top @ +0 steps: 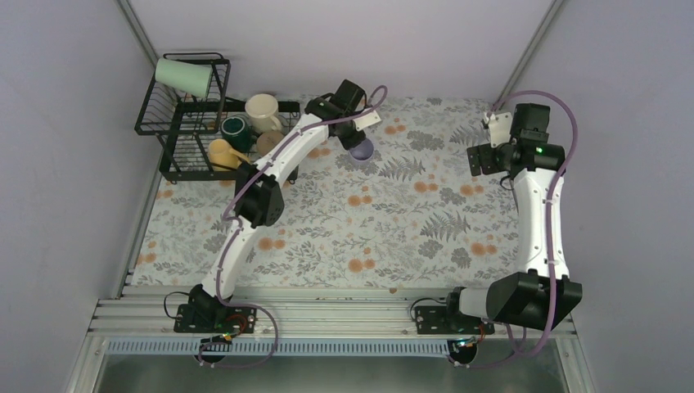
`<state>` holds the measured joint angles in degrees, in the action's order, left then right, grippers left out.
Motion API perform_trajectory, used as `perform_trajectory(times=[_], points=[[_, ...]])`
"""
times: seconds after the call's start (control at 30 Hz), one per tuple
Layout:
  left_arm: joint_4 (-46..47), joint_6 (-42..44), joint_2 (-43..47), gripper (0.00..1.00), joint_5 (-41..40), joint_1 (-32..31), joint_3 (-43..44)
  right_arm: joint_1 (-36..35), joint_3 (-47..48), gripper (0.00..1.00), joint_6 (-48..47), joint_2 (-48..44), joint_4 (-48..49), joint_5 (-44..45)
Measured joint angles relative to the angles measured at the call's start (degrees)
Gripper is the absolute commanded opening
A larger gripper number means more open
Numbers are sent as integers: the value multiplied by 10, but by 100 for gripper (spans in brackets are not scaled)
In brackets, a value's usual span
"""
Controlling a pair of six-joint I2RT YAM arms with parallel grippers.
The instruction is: Unload the cups from the dish rack
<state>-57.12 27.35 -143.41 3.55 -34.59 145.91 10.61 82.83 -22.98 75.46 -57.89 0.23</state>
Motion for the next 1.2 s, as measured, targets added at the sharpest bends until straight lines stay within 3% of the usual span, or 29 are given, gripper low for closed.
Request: perform_trajectory(times=[0.17,0.4,0.53,0.77,0.93,1.2], points=[[0,5,-7,24,-3,-2,0,0,0,100,-1,-10,-1,-5],[-8,8,-9,81,-18,-2,6,0,0,100,-1,-14,-1,-17],[-8,7,-3,100,-34,-2,11,0,-3,100,-1,-14,-1,-26],[-8,6,55,100,-90,2,11,0,-15,100,-1,-14,0,-41],[19,16,147,100,-183,19,1,-10,-15,100,1,-12,5,-52],[136,84,263,100,-368,139,-37,-63,-10,100,17,14,21,-60]])
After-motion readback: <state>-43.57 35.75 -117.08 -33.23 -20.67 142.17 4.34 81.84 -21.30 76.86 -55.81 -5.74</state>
